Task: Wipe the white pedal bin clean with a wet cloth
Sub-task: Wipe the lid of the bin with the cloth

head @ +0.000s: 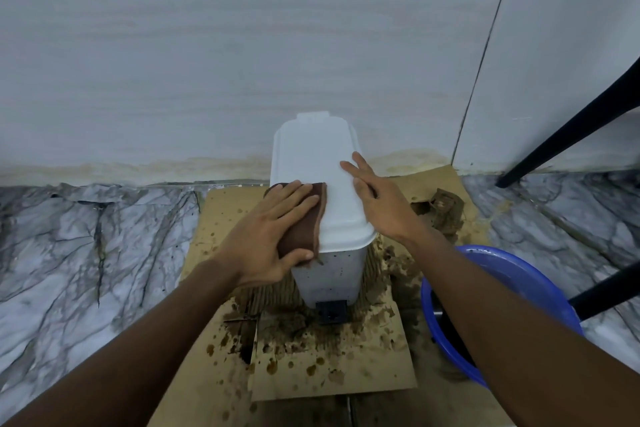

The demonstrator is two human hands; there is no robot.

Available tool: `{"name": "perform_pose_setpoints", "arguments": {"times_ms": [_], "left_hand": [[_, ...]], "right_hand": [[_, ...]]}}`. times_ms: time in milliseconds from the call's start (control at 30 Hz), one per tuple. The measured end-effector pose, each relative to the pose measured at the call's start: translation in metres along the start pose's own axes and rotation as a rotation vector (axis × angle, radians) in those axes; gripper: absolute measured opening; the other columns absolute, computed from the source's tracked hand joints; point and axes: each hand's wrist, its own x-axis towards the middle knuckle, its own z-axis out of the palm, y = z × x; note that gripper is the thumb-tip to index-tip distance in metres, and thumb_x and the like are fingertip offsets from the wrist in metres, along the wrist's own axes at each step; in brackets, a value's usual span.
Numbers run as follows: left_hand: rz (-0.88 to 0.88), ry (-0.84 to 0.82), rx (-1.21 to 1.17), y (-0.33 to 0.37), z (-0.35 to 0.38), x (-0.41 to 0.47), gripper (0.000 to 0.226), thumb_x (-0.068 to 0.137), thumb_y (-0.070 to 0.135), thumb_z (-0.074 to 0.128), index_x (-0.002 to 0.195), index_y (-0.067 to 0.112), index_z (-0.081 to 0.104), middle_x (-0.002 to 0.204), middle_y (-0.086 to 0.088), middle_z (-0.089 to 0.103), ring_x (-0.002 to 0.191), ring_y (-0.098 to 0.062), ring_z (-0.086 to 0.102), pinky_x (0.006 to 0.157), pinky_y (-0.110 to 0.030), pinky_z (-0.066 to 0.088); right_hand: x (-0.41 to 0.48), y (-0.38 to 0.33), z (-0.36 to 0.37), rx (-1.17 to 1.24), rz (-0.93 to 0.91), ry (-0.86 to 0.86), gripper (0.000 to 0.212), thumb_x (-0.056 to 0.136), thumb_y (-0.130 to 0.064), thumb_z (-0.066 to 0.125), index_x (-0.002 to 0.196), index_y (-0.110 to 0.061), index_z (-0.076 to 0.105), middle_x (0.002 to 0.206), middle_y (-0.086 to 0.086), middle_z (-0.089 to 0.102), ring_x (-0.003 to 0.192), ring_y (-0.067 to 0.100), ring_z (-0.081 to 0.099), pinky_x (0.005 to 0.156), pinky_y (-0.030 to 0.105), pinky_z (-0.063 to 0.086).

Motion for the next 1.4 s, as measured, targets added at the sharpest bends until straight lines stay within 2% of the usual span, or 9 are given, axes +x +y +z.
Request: {"name": "perform_pose_setpoints", "arguments": {"times_ms": [167, 300, 400, 567, 833, 1067, 1200, 1300, 1400], "left_hand": [[-0.041, 0.030, 0.228, 0.043, 0.013, 0.032, 0.089, 0.093, 0.073, 0.041, 0.158, 0.013, 0.030, 0.165, -0.006, 0.027, 0.155, -0.023, 0.018, 0.127, -0.043, 0.014], [-0.110, 0.034, 0.143, 0.041, 0.010, 0.032, 0.088, 0.094, 0.077, 0.032, 0.160, 0.020, 0.025, 0.167, 0.000, 0.021, 0.156, -0.015, 0.011, 0.128, -0.034, 0.003], [-0.228, -0.047, 0.109, 0.034, 0.000, 0.039, 0.099, 0.087, 0.086, 0.020, 0.162, 0.023, 0.016, 0.169, 0.003, 0.011, 0.157, -0.013, 0.003, 0.127, -0.033, -0.004], [-0.279, -0.121, 0.144, 0.059, 0.000, 0.058, 0.091, 0.093, 0.079, 0.012, 0.162, 0.020, 0.002, 0.169, 0.002, -0.002, 0.156, -0.015, -0.009, 0.127, -0.037, -0.008], [-0.009, -0.051, 0.153, 0.044, 0.004, 0.015, 0.062, 0.106, 0.055, 0.022, 0.161, 0.027, 0.018, 0.167, 0.004, 0.014, 0.157, -0.014, 0.004, 0.127, -0.037, 0.006], [-0.326, -0.048, 0.121, 0.046, 0.000, 0.035, 0.076, 0.098, 0.069, 0.011, 0.162, 0.029, 0.013, 0.168, 0.006, 0.004, 0.157, -0.015, -0.003, 0.127, -0.037, -0.004], [-0.119, -0.016, 0.176, 0.068, 0.011, 0.027, 0.061, 0.106, 0.051, 0.021, 0.161, 0.024, 0.021, 0.167, 0.000, 0.021, 0.157, -0.019, 0.007, 0.127, -0.041, 0.006], [0.050, -0.038, 0.184, 0.057, 0.012, 0.012, 0.057, 0.107, 0.043, 0.030, 0.160, 0.024, 0.024, 0.167, 0.000, 0.022, 0.157, -0.019, 0.011, 0.127, -0.040, 0.009], [0.032, -0.051, 0.123, 0.035, 0.003, 0.006, 0.057, 0.106, 0.046, 0.030, 0.160, 0.029, 0.024, 0.167, 0.003, 0.021, 0.156, -0.013, 0.009, 0.127, -0.037, 0.007]], "right_hand": [[0.001, 0.003, 0.000, -0.010, -0.019, 0.014, 0.042, 0.109, -0.017, 0.037, 0.148, -0.026, 0.049, 0.166, -0.011, 0.023, 0.150, 0.005, 0.025, 0.107, -0.001, 0.025], [0.002, 0.005, -0.001, -0.006, -0.027, -0.009, 0.042, 0.109, -0.018, 0.037, 0.150, -0.024, 0.047, 0.165, -0.011, 0.025, 0.151, 0.004, 0.023, 0.123, 0.027, 0.024], [0.004, 0.005, -0.001, 0.010, -0.004, -0.003, 0.043, 0.109, -0.019, 0.038, 0.151, -0.024, 0.044, 0.165, -0.011, 0.025, 0.151, 0.003, 0.021, 0.126, 0.033, 0.020], [0.006, 0.007, -0.007, 0.024, 0.025, -0.015, 0.044, 0.109, -0.018, 0.038, 0.152, -0.023, 0.041, 0.165, -0.009, 0.025, 0.149, 0.002, 0.021, 0.126, 0.035, 0.019], [0.004, 0.008, -0.002, 0.043, 0.025, -0.021, 0.044, 0.110, -0.019, 0.035, 0.152, -0.025, 0.041, 0.165, -0.013, 0.023, 0.151, 0.003, 0.020, 0.127, 0.036, 0.017], [0.007, 0.010, -0.003, 0.073, 0.033, -0.007, 0.042, 0.110, -0.019, 0.035, 0.151, -0.024, 0.043, 0.164, -0.013, 0.024, 0.151, 0.002, 0.021, 0.126, 0.032, 0.018], [0.005, 0.012, -0.004, 0.089, 0.030, -0.017, 0.042, 0.110, -0.018, 0.035, 0.151, -0.023, 0.044, 0.163, -0.014, 0.025, 0.150, 0.001, 0.021, 0.126, 0.031, 0.018], [0.006, 0.013, -0.002, 0.085, 0.033, -0.029, 0.042, 0.110, -0.021, 0.035, 0.151, -0.025, 0.043, 0.159, -0.021, 0.023, 0.151, 0.000, 0.019, 0.127, 0.033, 0.016], [0.007, 0.012, 0.000, 0.103, 0.046, -0.026, 0.041, 0.110, -0.022, 0.035, 0.150, -0.027, 0.043, 0.157, -0.025, 0.022, 0.150, -0.001, 0.019, 0.127, 0.034, 0.015]]}}
